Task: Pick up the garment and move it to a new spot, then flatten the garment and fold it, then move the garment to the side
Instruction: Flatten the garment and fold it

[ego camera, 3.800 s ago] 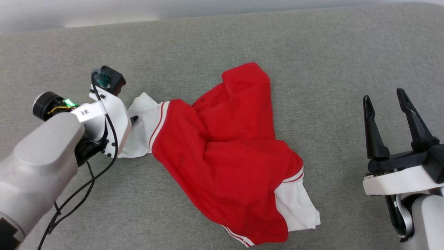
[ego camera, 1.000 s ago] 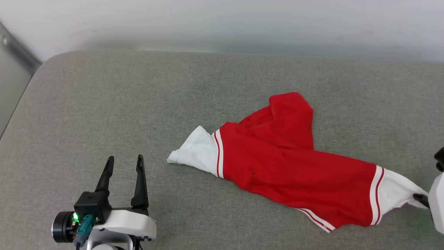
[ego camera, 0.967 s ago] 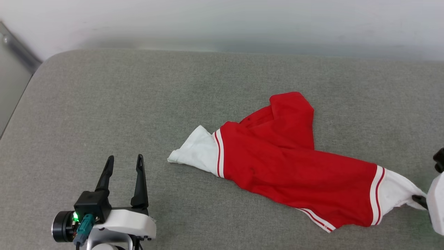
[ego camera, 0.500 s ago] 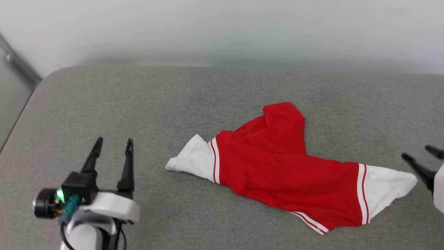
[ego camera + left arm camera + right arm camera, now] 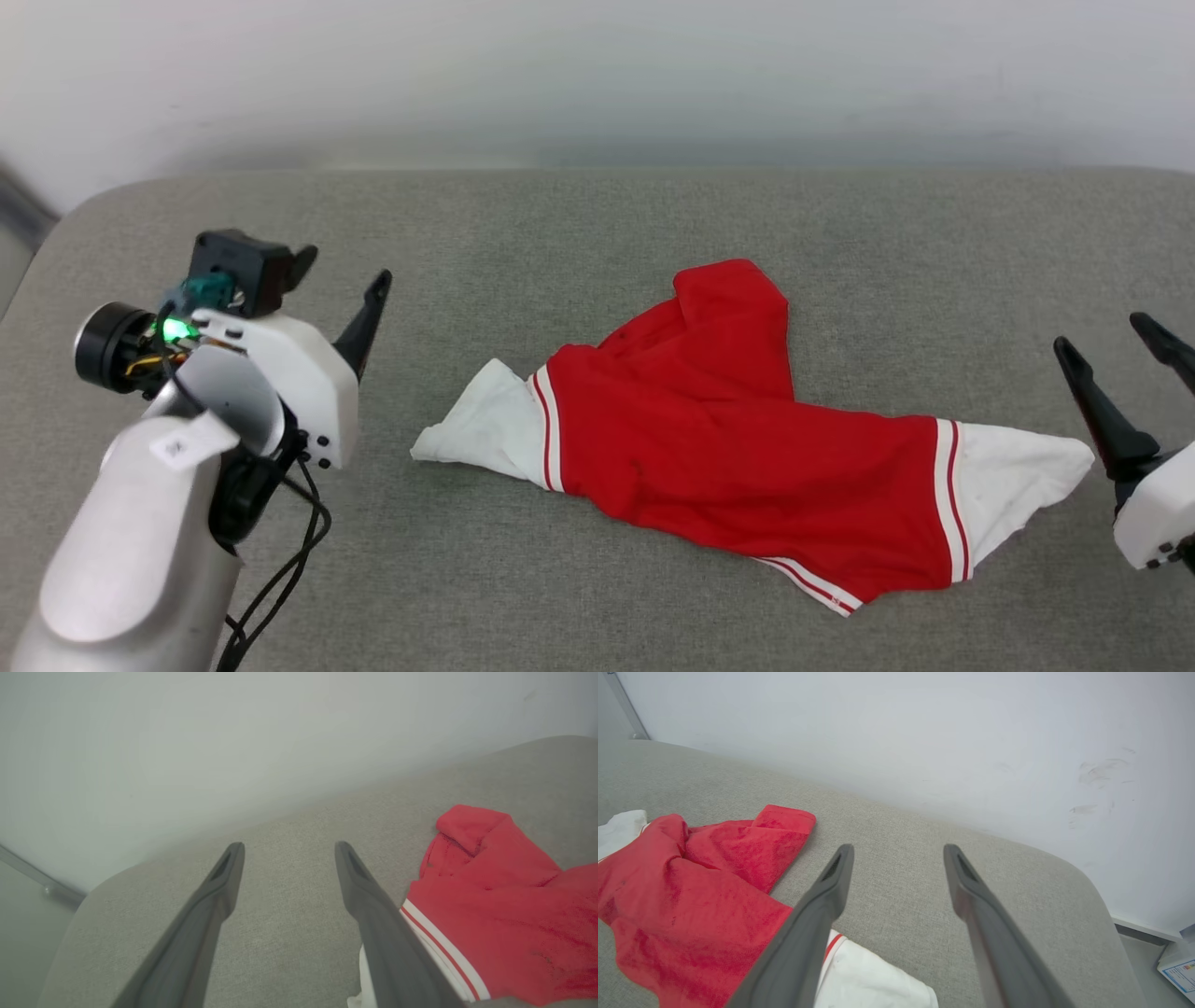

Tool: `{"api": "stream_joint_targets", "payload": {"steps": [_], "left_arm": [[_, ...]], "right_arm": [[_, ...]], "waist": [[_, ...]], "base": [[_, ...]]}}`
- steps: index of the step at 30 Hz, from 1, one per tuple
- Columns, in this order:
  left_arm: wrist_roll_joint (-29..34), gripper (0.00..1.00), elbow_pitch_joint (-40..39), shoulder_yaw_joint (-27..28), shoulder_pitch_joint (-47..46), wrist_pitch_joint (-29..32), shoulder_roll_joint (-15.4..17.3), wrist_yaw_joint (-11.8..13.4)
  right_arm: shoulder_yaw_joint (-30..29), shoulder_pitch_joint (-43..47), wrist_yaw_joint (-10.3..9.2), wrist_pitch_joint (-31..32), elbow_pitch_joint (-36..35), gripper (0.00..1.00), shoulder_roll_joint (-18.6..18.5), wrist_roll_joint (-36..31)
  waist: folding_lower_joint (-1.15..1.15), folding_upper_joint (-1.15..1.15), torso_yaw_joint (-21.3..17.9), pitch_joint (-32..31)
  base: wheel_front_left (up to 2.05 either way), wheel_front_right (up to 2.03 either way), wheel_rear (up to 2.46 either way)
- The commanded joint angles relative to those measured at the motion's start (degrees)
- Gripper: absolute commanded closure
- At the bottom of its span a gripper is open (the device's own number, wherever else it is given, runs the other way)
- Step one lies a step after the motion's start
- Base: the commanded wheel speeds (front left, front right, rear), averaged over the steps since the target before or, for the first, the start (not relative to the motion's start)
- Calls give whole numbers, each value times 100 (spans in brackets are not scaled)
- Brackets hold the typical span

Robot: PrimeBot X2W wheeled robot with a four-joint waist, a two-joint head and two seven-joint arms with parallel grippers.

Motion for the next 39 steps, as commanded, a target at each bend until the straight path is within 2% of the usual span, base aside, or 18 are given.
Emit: {"api": "stream_joint_targets", "payload": {"steps": [1, 7, 13, 18, 27, 28, 29, 30, 34, 39], "left_arm": [[-438, 0, -62, -310, -184, 553, 252, -2], [-1724, 0, -118, -1260, -643, 2377, 986, -5], [-2441, 0, -32, -2022, -984, 3501, 1376, -6], [-2686, 0, 208, -2530, -1214, 3875, 1455, -7], [-2819, 0, 1082, -3244, -1355, 3910, 1339, 3], [-2886, 9, 1155, -3347, -1328, 3968, 1338, 3], [-2942, 67, 1186, -3430, -1332, 3984, 1341, 3], [-2983, 100, 1194, -3480, -1346, 3947, 1349, 2], [-3103, 100, 1137, -3493, -1413, 3709, 1415, 0], [-3222, 100, 881, -3342, -1631, 3218, 1686, 0]], "right_arm": [[-140, 179, -4, 53, -183, 0, 196, -178], [-337, 341, -4, 240, -531, 0, 512, -477], [-325, 181, -4, 348, -638, 0, 567, -567], [-239, 16, -4, 327, -603, 0, 609, -570], [-31, -286, -4, 225, -388, 0, 572, -510], [-26, -298, -4, 214, -345, 0, 545, -492], [-26, -312, -4, 201, -311, 0, 515, -466], [-30, -330, -4, 194, -289, 0, 482, -446], [-58, -395, -4, 244, -269, 0, 321, -367], [-125, -571, -4, 740, -438, 0, -290, -191]], "waist": [[0, 0, -55, 90], [0, 0, -205, 316], [0, 0, -377, 594], [0, 0, -504, 842], [0, 0, -674, 1154], [0, 0, -677, 1159], [0, 0, -672, 1159], [0, 0, -663, 1153], [0, 0, -616, 1062], [0, 0, -505, 831]], "base": [[0, 0, 0], [0, 0, 0], [0, 0, 0], [0, 0, 0], [0, 0, 0], [0, 0, 0], [0, 0, 0], [0, 0, 0], [0, 0, 0], [0, 0, 0]]}}
